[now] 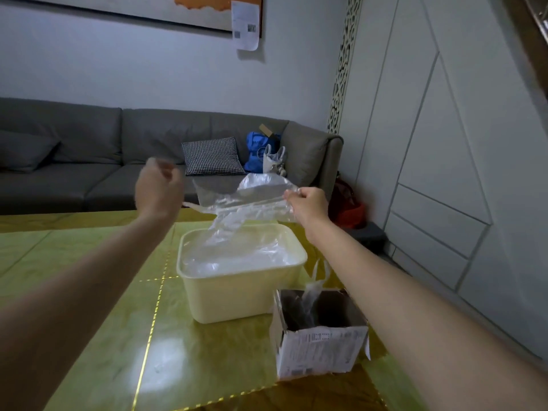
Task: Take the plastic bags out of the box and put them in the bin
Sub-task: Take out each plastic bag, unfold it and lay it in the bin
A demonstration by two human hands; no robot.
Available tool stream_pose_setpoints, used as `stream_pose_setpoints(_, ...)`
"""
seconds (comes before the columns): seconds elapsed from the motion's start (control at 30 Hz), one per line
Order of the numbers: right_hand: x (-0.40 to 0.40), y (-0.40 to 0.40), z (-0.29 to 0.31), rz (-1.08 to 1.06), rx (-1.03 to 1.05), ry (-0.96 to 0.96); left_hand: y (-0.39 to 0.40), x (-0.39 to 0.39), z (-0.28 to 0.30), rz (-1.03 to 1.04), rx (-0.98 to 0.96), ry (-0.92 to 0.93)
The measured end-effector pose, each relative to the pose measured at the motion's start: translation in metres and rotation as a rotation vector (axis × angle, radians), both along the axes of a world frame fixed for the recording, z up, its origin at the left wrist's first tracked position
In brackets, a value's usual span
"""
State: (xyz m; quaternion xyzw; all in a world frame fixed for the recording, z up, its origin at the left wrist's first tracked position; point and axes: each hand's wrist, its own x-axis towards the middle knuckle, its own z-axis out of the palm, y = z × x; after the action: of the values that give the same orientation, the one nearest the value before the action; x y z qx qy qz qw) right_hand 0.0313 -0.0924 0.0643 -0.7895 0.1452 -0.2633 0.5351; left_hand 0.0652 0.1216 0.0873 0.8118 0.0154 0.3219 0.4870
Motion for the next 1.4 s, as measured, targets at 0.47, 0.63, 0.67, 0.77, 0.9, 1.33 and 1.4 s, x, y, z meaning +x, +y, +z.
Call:
stream_pose_setpoints(0.47,0.033,0.008,-0.031,0.2,-1.105,0.34,-0.048,0.037,-0.095,-0.648,1.309,0.654)
stream_pose_setpoints(0.63,0.04,0.022,-0.045,0.702,-1.162,0.654,-0.048,0.047,-0.106,-0.627,1.317,0.647)
stream_pose_setpoints(0.67,0.044,0.021,-0.052,0.685,-1.216,0.738,-0.046,0.049,-0.108,-0.62,1.281,0.685)
stream_pose_setpoints(0.77,0.057,0.018,-0.069,0.672,-1.249,0.917,-0.038,0.053,-0.108,-0.596,1.213,0.822)
stream_pose_setpoints(0.9,0.065,0.016,-0.071,0.653,-1.253,0.973,-0.031,0.05,-0.092,-0.587,1.263,0.95)
stream_pose_setpoints(1.33,0.048,0.01,-0.049,0.691,-1.16,0.942,-0.058,0.05,-0.085,-0.644,1.428,0.577)
stream_pose_setpoints(1.4,0.048,0.007,-0.053,0.661,-1.192,0.976,-0.049,0.052,-0.084,-0.603,1.366,0.68)
